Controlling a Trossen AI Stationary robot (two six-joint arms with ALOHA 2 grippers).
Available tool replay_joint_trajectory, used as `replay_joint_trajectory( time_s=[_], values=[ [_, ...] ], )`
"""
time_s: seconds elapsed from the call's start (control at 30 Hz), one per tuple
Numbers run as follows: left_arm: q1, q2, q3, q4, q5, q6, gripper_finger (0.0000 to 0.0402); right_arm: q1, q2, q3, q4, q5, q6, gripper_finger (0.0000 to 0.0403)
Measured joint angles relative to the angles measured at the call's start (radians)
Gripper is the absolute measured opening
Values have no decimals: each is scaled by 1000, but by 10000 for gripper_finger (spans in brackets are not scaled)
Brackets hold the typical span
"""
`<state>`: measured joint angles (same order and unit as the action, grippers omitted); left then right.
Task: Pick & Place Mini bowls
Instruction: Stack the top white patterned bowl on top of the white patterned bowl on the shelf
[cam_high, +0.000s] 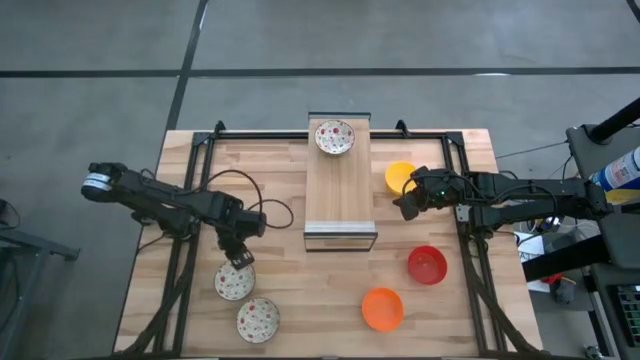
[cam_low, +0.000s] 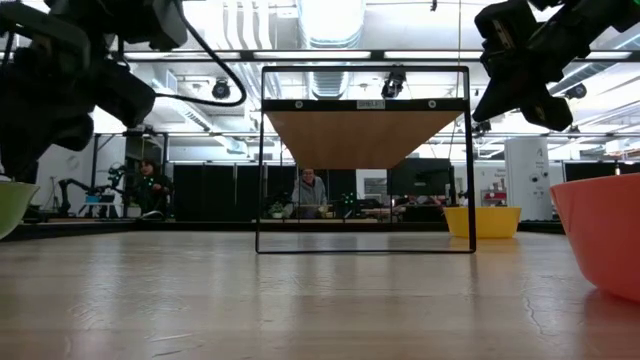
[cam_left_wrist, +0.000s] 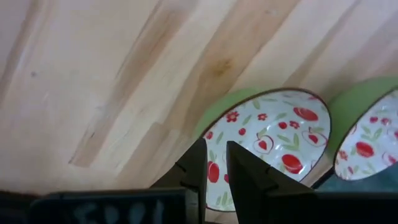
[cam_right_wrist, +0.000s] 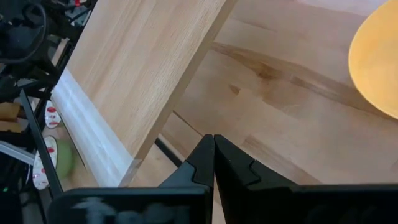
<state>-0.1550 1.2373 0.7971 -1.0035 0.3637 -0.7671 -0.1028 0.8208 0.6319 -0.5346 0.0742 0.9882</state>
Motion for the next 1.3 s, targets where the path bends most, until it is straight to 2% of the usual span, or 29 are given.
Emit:
replay_joint_trajectory(
  time_s=[0.23,0.73,1.1,1.3],
  values=[
    [-24,10,0,0,-39,74,53,0,0,0,0,2,7,9],
    [-40,10,-4,2,-47,142,53,0,0,0,0,4,14,9],
    [-40,10,-43,11,-30,165,53,0,0,0,1,4,8,9],
    [-50,13,-68,71,7,165,53,0,0,0,0,5,8,9]
  ],
)
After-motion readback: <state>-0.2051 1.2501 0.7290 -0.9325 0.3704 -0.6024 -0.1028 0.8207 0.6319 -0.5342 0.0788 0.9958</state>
